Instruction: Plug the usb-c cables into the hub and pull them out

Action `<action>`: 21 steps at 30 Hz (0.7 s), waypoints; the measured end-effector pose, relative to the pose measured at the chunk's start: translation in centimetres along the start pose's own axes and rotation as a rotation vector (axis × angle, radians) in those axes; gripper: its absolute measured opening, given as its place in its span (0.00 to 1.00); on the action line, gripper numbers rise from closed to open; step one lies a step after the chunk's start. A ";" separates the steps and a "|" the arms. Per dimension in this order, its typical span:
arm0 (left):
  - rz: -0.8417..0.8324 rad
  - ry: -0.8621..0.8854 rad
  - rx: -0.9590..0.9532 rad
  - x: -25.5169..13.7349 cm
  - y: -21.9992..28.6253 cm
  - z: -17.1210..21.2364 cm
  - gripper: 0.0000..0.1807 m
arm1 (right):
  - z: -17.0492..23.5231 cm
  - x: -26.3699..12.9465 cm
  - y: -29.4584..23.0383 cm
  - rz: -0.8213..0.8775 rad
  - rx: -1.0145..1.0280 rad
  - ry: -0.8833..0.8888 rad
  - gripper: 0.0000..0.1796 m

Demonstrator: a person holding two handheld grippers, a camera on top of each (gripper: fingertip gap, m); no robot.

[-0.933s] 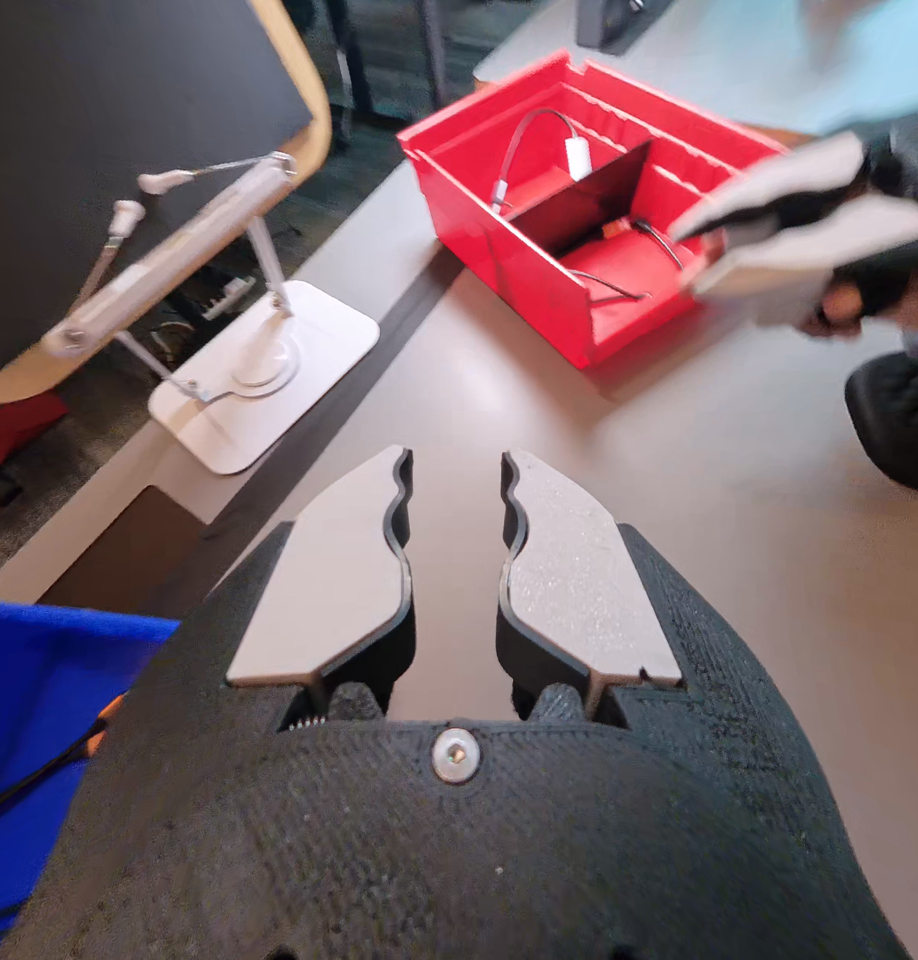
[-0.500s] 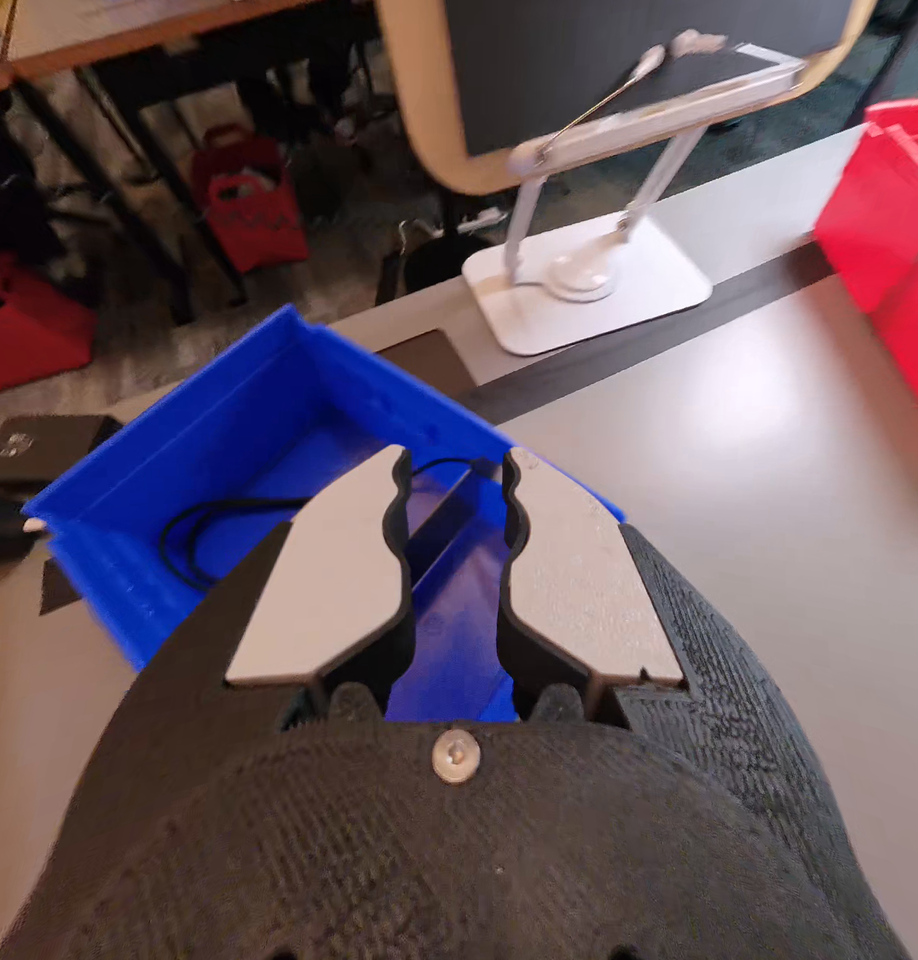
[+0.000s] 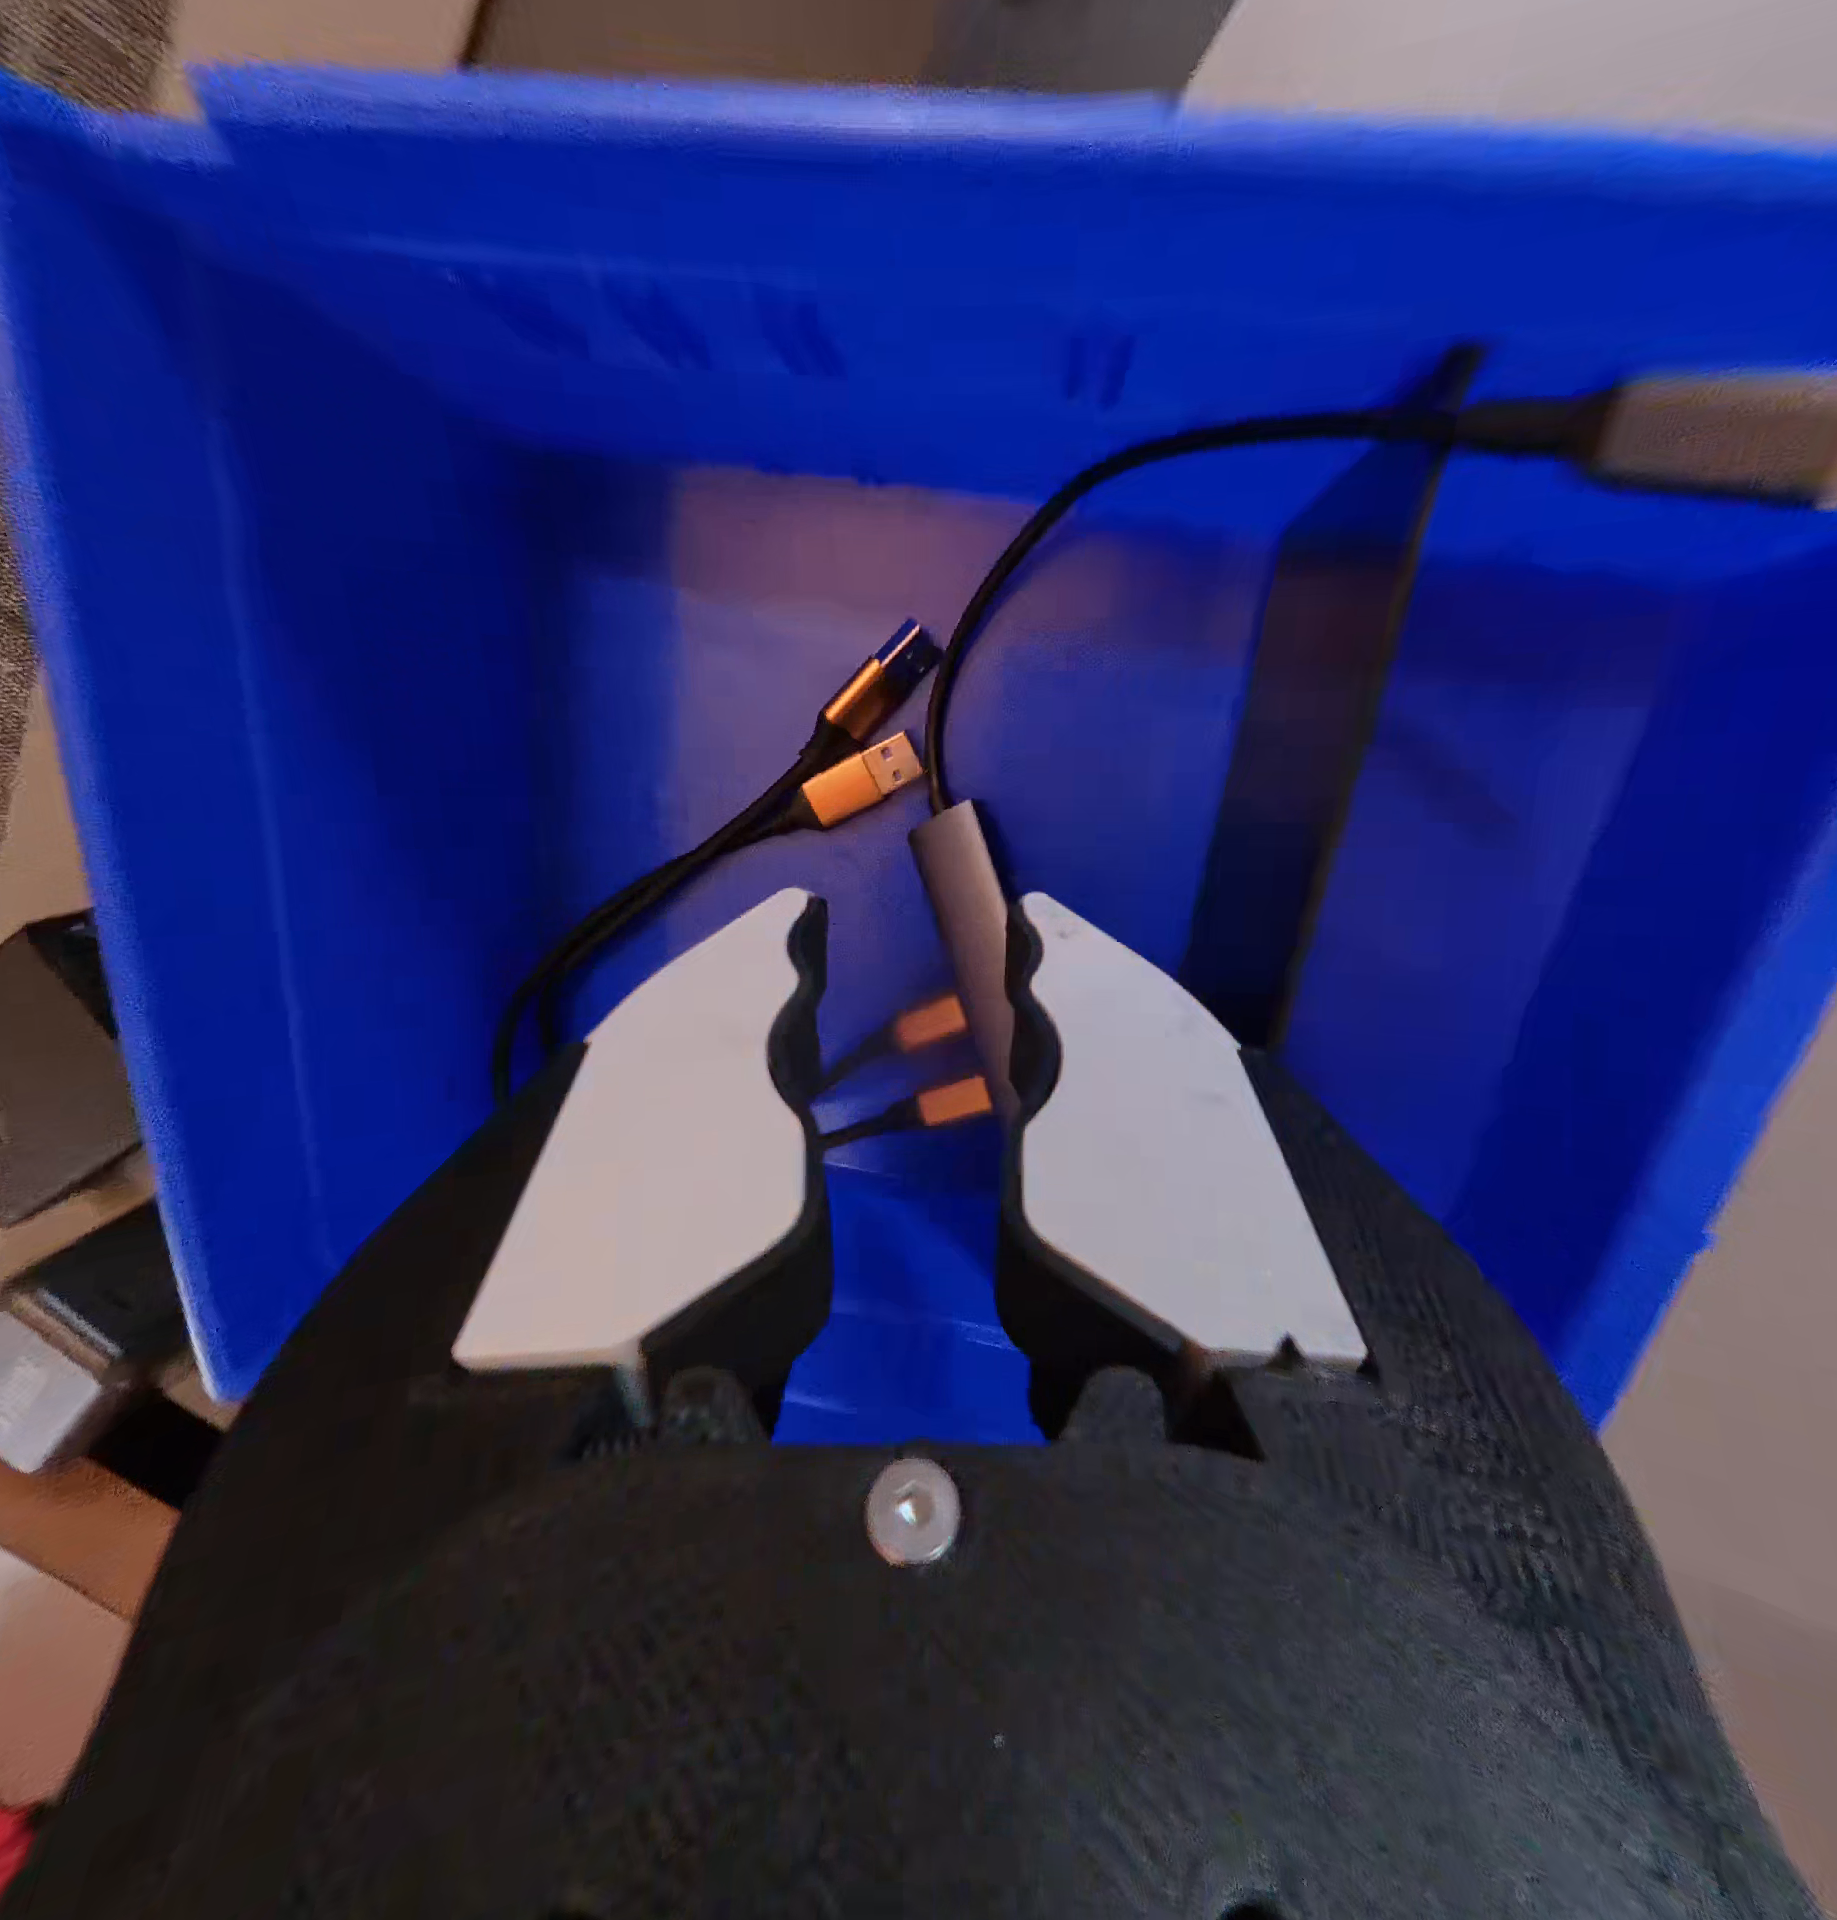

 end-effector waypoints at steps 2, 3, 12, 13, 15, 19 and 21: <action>0.014 -0.080 0.067 1.6 -0.4 0.4 0.20 | 0.1 0.1 0.0 -0.002 -0.021 -0.004 0.18; 0.026 -0.111 0.103 2.3 -0.4 0.4 0.21 | 0.1 0.2 0.0 -0.004 -0.021 -0.007 0.18; 0.095 -0.206 0.275 5.1 -0.3 -2.0 0.24 | 0.7 0.6 1.0 -0.002 0.054 -0.019 0.18; 0.106 -0.211 0.277 5.4 -0.2 -2.2 0.24 | 0.8 0.6 1.1 -0.003 0.060 -0.020 0.18; 0.129 -0.219 0.275 6.0 0.0 -2.4 0.24 | 0.8 0.6 1.1 -0.001 0.058 -0.023 0.18; 0.114 -0.229 0.261 6.9 -0.2 -2.5 0.23 | 0.9 0.6 1.0 -0.003 0.050 -0.030 0.18; 0.088 -0.222 0.240 7.0 -0.6 -2.5 0.18 | 1.0 0.7 0.9 -0.005 0.048 -0.035 0.18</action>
Point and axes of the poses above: each gripper's, where its closed fingertips meet, x out along the fingers, z out of its underside, y = z × x across the jaws, the point moved 3 cm from there along -x, back along the fingers, and after that the axes turned 7 degrees about x, right-handed, at the moved point
